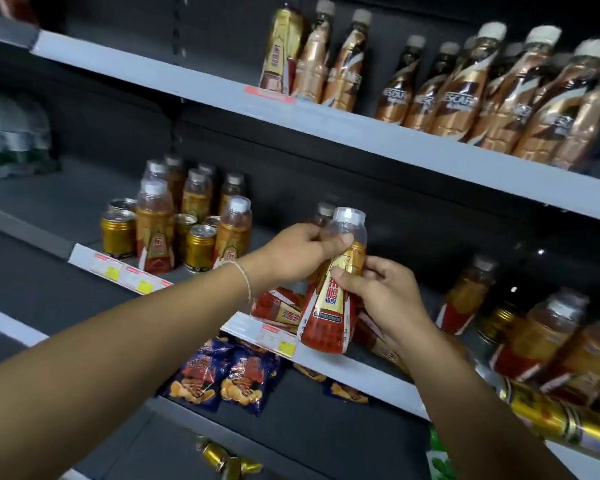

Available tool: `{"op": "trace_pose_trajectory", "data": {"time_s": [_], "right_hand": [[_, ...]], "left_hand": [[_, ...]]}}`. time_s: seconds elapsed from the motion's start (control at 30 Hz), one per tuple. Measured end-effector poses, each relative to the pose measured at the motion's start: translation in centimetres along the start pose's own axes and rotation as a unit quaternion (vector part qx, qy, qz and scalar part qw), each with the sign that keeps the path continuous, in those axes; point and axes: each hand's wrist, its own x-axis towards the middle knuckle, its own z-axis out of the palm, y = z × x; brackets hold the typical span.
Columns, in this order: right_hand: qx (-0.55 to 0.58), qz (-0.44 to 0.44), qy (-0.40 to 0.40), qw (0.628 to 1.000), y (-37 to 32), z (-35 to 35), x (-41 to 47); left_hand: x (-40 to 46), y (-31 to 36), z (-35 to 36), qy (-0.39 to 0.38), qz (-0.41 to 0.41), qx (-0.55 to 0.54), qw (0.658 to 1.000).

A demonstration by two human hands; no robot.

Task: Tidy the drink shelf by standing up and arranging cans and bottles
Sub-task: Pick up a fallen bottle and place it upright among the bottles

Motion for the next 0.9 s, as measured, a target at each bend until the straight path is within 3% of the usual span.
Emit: {"op": "trace_pose_trajectory", "data": {"time_s": [0.33,0.5,0.67,0.8,0.9], "right_hand": [[-0.035,-0.020,-0.086,0.995,-1.0,6.1,7.0],[-0.040,-0.065,-0.039,0.996,0.1,7.7,10.4],[-0.091,-0.073,0.021,0.993,2.1,8.8,13.9],[-0.142,-0.065,0.063,0.986,3.3,9.8,17.2],[-0.160,-0.045,0.074,0.983,4.2,11.2,19.2]], "left_hand": [[1.5,-1.7,-6.9,0.102,-0.006,0.040,0.994],[2.9,-1.6,-8.0,0.154,0.016,0.102,0.983],[5.3,-2.1,-9.3,0.192,0.064,0.247,0.948],[7.5,-2.3,-11.3,0.176,0.110,0.317,0.925],[9.2,-2.8,-13.1,0.127,0.089,0.361,0.920]]}}
